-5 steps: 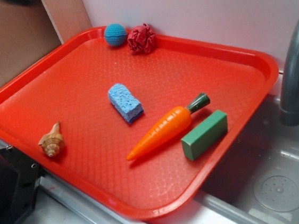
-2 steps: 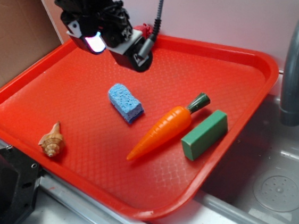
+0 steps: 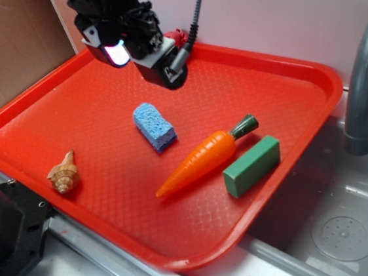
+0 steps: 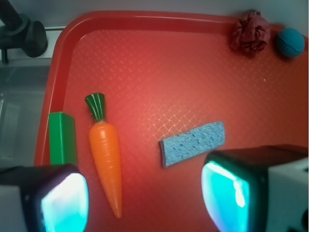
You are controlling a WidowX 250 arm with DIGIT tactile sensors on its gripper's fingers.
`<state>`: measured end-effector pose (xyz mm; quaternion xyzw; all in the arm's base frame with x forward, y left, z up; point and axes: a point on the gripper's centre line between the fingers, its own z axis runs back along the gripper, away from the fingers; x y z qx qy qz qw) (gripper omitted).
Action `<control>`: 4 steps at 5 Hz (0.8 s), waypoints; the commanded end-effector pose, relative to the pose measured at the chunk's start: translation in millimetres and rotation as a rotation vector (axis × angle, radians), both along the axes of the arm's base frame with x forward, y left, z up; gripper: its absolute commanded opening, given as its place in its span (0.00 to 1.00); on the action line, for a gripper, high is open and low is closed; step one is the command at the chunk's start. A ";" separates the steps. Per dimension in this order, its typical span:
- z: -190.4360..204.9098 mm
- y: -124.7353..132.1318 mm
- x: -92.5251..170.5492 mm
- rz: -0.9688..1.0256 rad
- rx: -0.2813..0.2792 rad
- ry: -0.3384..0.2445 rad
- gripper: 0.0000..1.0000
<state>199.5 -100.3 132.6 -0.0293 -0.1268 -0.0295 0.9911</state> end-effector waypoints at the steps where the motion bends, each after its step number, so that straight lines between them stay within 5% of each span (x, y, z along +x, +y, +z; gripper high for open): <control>1: -81.4 -52.7 4.2 -0.254 0.052 0.028 1.00; 3: -104.6 -49.0 3.9 -0.314 0.049 0.105 1.00; 4: -77.7 -35.2 -0.3 -0.251 0.053 0.049 1.00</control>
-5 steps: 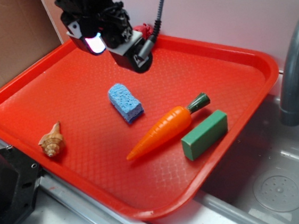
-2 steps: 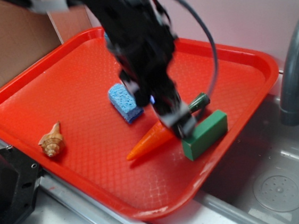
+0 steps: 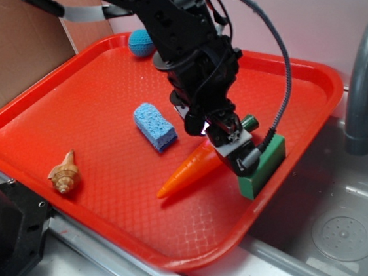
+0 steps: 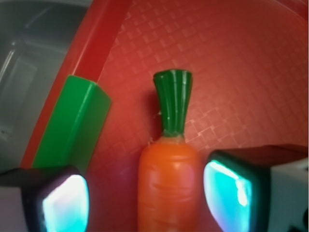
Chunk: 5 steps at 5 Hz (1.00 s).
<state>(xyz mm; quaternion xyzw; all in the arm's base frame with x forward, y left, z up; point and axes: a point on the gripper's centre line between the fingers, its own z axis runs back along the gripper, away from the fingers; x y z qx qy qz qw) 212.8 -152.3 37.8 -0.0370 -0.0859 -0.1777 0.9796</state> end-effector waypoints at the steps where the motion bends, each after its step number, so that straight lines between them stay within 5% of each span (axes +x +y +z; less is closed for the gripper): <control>1: 64.1 30.2 -25.8 0.149 0.023 -0.208 1.00; 2: 105.2 33.6 -35.0 0.183 0.002 -0.240 1.00; 3: 68.6 18.7 -26.0 0.116 -0.017 -0.135 1.00; 5: 25.2 13.3 -14.9 0.089 -0.059 -0.038 1.00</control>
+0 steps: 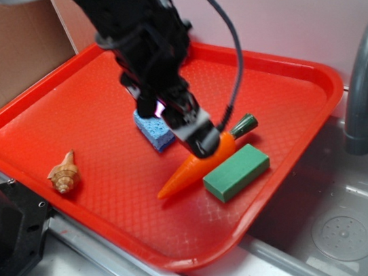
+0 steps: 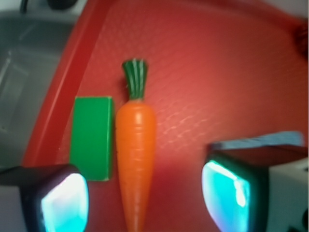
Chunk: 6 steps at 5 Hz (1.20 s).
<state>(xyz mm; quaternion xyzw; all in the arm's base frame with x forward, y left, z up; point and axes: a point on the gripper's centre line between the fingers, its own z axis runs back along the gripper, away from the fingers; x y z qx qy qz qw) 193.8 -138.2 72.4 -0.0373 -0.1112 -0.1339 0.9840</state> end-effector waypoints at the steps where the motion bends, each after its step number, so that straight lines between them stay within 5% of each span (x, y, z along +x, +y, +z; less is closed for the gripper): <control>1: -20.1 10.9 7.0 0.023 -0.074 0.017 1.00; 2: -39.2 16.8 16.3 0.032 -0.126 0.036 1.00; 3: -48.0 6.3 31.8 -0.020 -0.125 0.045 1.00; 4: -51.1 -9.8 18.5 -0.059 -0.108 0.036 1.00; 6: -35.3 0.1 15.7 -0.008 -0.078 0.016 0.00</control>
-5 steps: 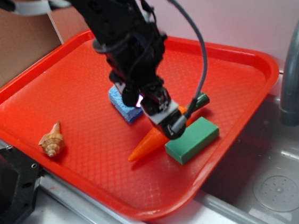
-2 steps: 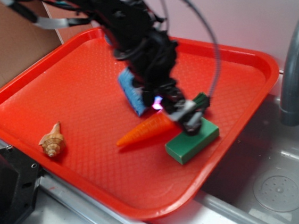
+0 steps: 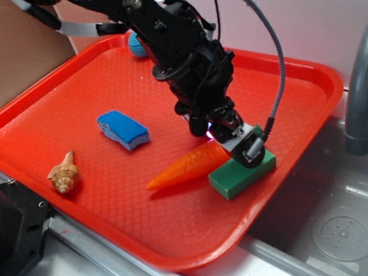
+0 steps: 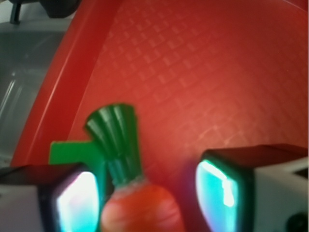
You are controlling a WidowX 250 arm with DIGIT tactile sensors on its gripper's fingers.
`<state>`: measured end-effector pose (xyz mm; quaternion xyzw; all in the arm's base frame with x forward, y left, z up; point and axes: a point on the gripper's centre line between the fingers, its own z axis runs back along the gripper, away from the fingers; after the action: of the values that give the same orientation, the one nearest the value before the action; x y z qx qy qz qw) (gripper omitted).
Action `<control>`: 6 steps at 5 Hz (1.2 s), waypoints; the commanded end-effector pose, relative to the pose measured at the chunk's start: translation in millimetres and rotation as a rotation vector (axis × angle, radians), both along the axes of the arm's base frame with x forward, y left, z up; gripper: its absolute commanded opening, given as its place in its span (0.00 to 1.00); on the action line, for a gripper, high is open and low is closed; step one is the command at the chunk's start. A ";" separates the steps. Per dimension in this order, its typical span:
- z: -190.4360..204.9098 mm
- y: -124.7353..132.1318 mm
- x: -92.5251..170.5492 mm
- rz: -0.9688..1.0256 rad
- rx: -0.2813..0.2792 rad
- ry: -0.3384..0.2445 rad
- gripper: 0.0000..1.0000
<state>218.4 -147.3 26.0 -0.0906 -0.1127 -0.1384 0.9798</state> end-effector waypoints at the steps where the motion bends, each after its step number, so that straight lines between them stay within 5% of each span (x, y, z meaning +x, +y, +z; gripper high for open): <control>1: 34.0 14.3 -19.6 0.051 0.045 -0.035 0.00; 3: 92.0 32.3 -24.6 0.174 0.112 -0.068 0.00; 5: 159.5 101.9 -30.2 0.557 0.243 0.067 0.00; 6: 173.6 127.5 -38.1 0.684 0.293 0.066 0.00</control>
<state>179.9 -8.9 183.0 0.0967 -0.0582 0.1756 0.9780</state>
